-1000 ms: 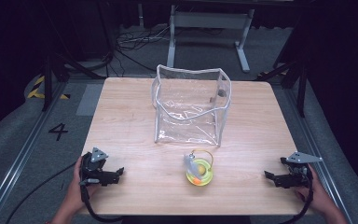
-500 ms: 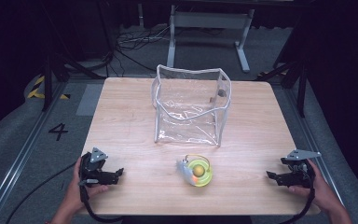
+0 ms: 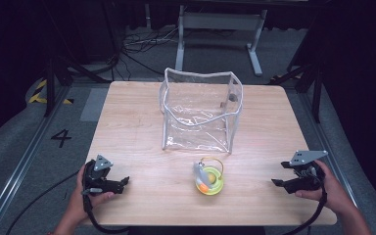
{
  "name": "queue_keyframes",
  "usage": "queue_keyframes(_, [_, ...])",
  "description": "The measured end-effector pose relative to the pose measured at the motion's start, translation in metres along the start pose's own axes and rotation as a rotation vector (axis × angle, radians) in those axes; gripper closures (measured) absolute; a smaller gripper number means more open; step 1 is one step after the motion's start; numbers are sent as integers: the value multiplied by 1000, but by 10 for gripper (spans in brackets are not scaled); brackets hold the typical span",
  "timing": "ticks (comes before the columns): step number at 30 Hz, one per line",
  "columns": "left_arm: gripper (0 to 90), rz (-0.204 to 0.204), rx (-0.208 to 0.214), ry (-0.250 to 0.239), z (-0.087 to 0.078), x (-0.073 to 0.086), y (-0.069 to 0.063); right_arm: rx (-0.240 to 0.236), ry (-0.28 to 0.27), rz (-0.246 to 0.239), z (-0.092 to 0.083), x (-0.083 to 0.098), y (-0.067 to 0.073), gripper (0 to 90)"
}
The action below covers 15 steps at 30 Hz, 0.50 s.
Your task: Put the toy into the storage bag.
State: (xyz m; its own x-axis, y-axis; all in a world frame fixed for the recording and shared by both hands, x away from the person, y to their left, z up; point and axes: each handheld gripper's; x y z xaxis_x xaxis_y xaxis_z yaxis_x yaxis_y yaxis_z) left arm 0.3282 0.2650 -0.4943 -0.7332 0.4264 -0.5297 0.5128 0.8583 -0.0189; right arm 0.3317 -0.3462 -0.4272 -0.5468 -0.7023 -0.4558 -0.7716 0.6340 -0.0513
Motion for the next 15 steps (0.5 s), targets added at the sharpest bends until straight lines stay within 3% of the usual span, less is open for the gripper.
queue_keyframes(3, [6,-2,3,1,0,0,0,-3,7,-22,-4,-10,3,257])
queue_keyframes(10, [8,-2,-7,-2,-1,1,0,-22,54,-74,-17,-50,22,254])
queue_keyframes(15, [9,-10,-2,-1,-2,2,0,-25,86,-144,-24,-72,34,253])
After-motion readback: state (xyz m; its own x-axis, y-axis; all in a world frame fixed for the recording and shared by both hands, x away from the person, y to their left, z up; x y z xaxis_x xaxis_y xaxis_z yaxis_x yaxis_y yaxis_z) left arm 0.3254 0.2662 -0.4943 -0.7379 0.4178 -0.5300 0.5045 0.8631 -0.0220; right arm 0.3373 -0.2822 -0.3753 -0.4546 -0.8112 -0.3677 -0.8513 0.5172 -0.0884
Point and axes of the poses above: each handheld gripper's, and its own axes: z roughly forward along the jaws, x roughly out of its underside, y roughly to its left, and after that the axes turned 9 degrees about y, right-handed
